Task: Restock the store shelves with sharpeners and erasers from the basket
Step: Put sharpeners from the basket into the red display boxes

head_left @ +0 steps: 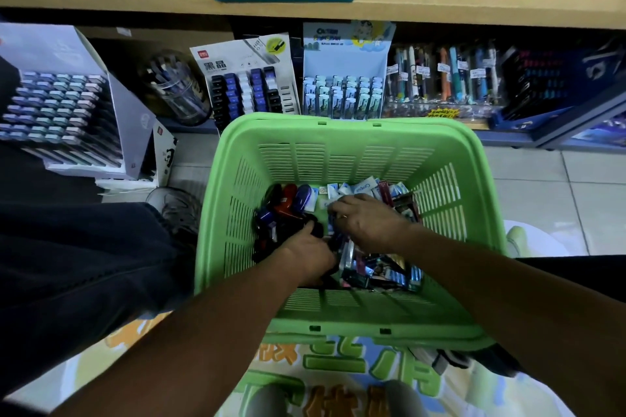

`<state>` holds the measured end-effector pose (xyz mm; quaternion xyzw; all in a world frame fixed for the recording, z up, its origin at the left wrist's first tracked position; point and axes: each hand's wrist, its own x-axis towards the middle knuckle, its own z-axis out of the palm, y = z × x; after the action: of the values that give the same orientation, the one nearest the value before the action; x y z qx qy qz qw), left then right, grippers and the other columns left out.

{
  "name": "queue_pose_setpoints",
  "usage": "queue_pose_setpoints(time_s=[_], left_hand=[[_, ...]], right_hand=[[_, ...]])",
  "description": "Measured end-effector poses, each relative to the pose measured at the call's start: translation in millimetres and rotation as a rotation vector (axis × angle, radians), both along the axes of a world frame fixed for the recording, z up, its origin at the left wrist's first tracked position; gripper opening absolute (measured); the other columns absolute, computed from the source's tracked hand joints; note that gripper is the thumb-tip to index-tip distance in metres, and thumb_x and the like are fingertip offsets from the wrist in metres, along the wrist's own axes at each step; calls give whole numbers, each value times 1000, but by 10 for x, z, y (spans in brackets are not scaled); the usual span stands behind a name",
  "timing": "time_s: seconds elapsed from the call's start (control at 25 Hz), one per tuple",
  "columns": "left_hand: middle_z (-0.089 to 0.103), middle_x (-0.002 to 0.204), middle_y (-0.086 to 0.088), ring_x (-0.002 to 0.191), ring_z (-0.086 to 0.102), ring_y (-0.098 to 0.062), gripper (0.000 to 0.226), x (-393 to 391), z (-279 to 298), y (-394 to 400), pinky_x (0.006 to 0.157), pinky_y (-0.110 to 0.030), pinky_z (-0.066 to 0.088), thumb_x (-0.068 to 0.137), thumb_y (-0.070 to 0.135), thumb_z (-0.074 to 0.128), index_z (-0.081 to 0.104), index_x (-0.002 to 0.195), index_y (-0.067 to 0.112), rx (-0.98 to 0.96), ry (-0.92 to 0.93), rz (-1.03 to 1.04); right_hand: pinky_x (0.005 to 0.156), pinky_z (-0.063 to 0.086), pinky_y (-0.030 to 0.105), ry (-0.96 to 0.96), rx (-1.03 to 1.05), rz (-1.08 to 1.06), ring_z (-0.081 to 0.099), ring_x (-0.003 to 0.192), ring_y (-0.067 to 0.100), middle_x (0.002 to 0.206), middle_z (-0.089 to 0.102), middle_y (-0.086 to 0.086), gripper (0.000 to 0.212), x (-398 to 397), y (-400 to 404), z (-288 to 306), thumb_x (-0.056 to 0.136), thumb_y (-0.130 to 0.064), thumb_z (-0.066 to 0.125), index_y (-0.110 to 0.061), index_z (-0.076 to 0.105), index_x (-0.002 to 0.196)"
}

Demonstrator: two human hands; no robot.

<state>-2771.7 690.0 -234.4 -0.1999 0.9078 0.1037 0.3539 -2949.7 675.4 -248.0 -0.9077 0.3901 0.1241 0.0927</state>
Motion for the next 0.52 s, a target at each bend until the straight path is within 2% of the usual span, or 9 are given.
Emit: queue_pose_setpoints(time_s=[0.08, 0.16, 0.2, 0.28, 0.36, 0.44, 0.48, 0.52], left_hand=[[70, 107, 2, 113, 59, -18, 18, 1, 119, -99, 119, -55, 14, 91, 21, 62, 66, 108, 24, -24, -35, -26], [69, 103, 4, 112, 60, -18, 18, 62, 180, -194, 119, -55, 11, 87, 17, 66, 66, 103, 25, -82, -78, -121], [69, 104, 5, 113, 59, -18, 20, 99, 165, -211, 119, -57, 8, 86, 17, 68, 66, 104, 25, -103, -105, -158], [68, 112, 4, 119, 57, -20, 29, 126, 116, -199, 118, -64, 1, 85, 20, 68, 66, 113, 25, -119, -141, -167], [67, 114, 2, 122, 54, -22, 28, 93, 112, -167, 115, -69, -7, 90, 30, 62, 66, 117, 23, -90, -151, -149], [68, 105, 0, 113, 57, -22, 23, 40, 160, -147, 117, -65, -9, 96, 36, 51, 66, 104, 20, -33, -121, -91], [68, 101, -1, 107, 59, -21, 21, 17, 197, -136, 120, -60, -3, 97, 34, 49, 65, 98, 20, 10, -66, -27], [67, 100, -3, 100, 59, -21, 14, -7, 209, -131, 121, -53, 12, 96, 28, 51, 62, 95, 19, 67, 7, 70]], right_hand=[[90, 51, 45, -84, 0, -192, 54, 116, 28, 132, 56, 9, 35, -52, -32, 190, 85, -15, 68, -14, 66, 121], [84, 56, 43, -56, 17, -363, 61, 105, 28, 121, 61, 9, 33, -123, -147, 323, 89, -12, 61, -12, 63, 123], [82, 58, 41, -5, 84, -380, 64, 99, 26, 118, 64, 7, 33, -137, -176, 380, 91, -11, 61, -13, 63, 124], [79, 59, 38, 66, 169, -216, 65, 98, 22, 115, 66, 2, 35, -137, -141, 432, 90, -15, 65, -21, 65, 124], [89, 55, 42, 74, 126, -97, 59, 111, 24, 125, 61, 4, 40, -172, -66, 390, 88, -19, 66, -21, 61, 128], [103, 44, 47, 110, 59, -238, 48, 124, 29, 140, 46, 11, 51, -164, -20, 355, 90, -26, 64, -14, 49, 137], [106, 41, 49, 166, 45, -285, 45, 127, 30, 142, 42, 14, 53, -130, -16, 344, 92, -28, 61, -13, 43, 140], [105, 42, 50, 207, 29, -314, 46, 125, 31, 140, 43, 16, 51, -87, 5, 335, 94, -29, 57, -12, 41, 140]])
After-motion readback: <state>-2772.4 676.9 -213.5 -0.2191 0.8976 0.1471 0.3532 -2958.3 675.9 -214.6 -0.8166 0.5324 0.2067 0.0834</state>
